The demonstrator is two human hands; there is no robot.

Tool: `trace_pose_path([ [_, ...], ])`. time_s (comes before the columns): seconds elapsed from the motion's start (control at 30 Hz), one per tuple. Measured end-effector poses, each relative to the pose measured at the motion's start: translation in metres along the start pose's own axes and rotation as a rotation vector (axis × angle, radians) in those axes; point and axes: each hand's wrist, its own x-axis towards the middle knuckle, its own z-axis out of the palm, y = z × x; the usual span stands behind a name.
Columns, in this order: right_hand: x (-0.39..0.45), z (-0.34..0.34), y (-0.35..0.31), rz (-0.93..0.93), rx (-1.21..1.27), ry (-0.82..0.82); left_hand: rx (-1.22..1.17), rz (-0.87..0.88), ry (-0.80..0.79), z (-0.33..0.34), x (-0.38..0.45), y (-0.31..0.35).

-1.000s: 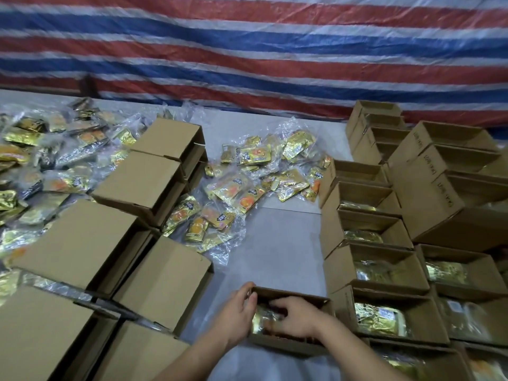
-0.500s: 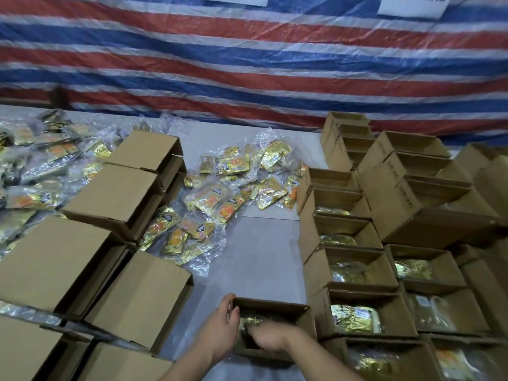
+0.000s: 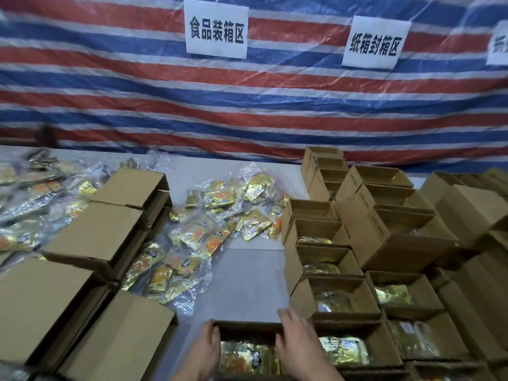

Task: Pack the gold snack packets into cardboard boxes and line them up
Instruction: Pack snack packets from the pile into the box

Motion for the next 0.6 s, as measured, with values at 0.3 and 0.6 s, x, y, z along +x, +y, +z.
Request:
trace_pose_path([
  [0.3, 0.050, -0.012, -0.011, 0.016, 0.177, -0.056, 0.062, 0.058, 0.137, -0.039, 0.045, 0.029],
  [0.6, 0.143, -0.023, -0.007, 0.038, 0.496, 0.031, 0.534, 0.034, 0.257, -0.081, 0.215, 0.062],
])
